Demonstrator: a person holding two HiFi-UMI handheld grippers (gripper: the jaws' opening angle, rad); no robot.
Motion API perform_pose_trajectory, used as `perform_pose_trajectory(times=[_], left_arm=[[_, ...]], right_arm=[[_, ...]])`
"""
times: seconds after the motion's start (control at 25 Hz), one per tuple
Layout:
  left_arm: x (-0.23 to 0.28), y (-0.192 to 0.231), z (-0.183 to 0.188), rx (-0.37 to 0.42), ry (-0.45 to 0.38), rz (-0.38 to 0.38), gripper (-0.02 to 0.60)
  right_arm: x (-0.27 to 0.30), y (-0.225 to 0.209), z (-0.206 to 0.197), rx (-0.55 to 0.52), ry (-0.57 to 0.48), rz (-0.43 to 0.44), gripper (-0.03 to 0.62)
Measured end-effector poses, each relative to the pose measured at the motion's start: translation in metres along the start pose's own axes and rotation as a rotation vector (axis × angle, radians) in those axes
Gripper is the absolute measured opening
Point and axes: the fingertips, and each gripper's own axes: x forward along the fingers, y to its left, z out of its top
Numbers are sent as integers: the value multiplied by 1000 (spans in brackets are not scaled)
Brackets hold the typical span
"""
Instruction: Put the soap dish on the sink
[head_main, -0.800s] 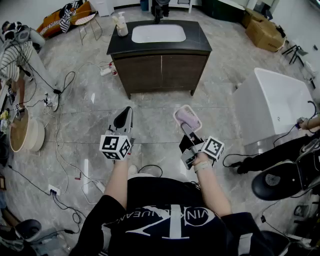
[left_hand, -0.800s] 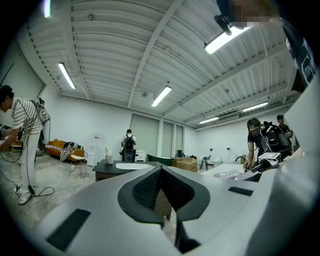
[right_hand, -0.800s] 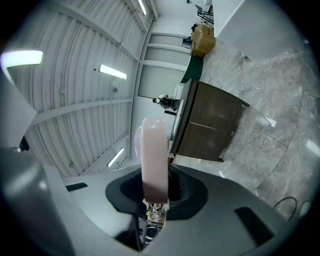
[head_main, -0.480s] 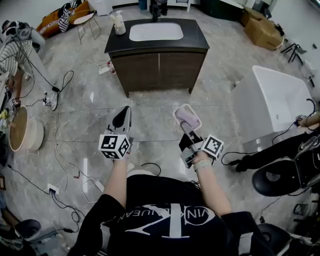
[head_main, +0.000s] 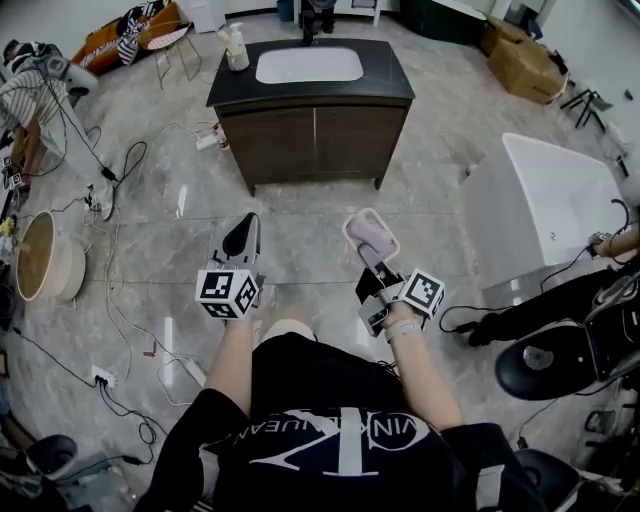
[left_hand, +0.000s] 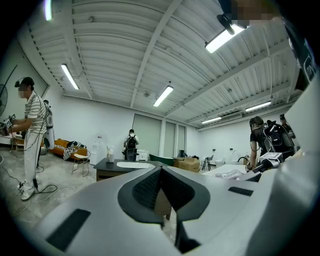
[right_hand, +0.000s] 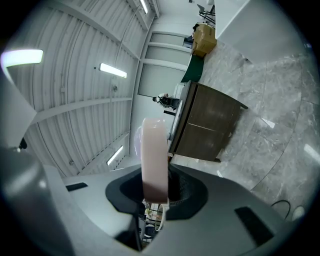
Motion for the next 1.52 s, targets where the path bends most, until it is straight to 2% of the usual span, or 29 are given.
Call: perform_pose_trajectory(times=[0.28,0.72,1.52], left_arm=[[21,-1,-12,-6,0,6,15],[93,12,-18,-23,10,-59,15],[266,85,-8,-16,65,-156,15]], right_arm=[[7,-12,12,-4,4,1,81],[47,-18,52,-36,-39,-8,81],[186,-20,145,-29,-106,-22,81]])
